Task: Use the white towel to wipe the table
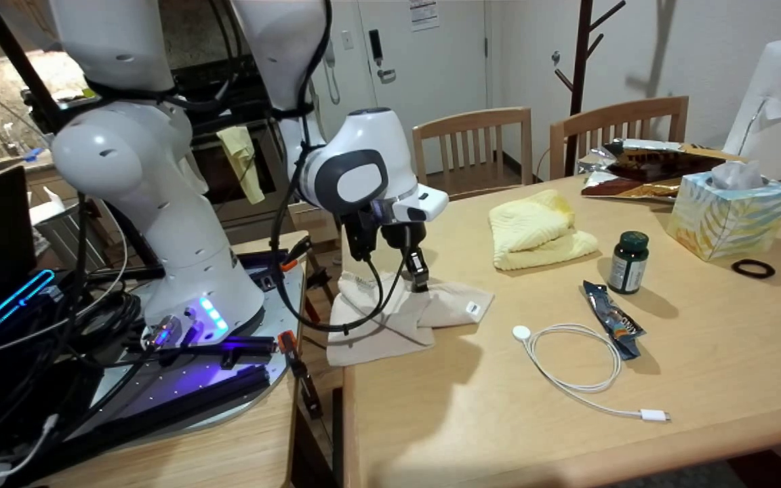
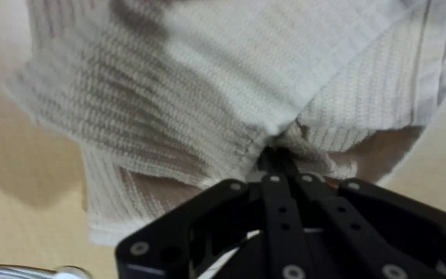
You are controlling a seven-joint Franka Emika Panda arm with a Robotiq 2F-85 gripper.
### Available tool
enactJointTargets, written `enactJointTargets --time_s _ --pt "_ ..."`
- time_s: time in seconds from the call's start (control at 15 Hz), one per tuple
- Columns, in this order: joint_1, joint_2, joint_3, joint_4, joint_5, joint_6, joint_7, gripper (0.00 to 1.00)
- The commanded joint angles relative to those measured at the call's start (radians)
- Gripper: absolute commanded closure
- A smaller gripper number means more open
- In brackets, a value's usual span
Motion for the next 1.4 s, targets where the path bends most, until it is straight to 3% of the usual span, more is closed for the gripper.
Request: enactJointTargets --time_s 0.0,0.2,0.4,0.8,1.33 --pt "-0.043 -0.014 0.242 0.015 0.264 -0.054 -0.085 1.0" --pt "-0.03 -0.015 0.382 0.078 0.482 -0.124 -0.148 1.0" --pt "-0.01 -0.011 0.44 0.157 0.605 -0.219 -0.195 1.0" --pt "0.014 0.002 0.419 0.226 0.695 -0.32 -0.25 1.0" --pt "0.022 0.035 0.342 0.223 0.675 -0.353 -0.268 1.0"
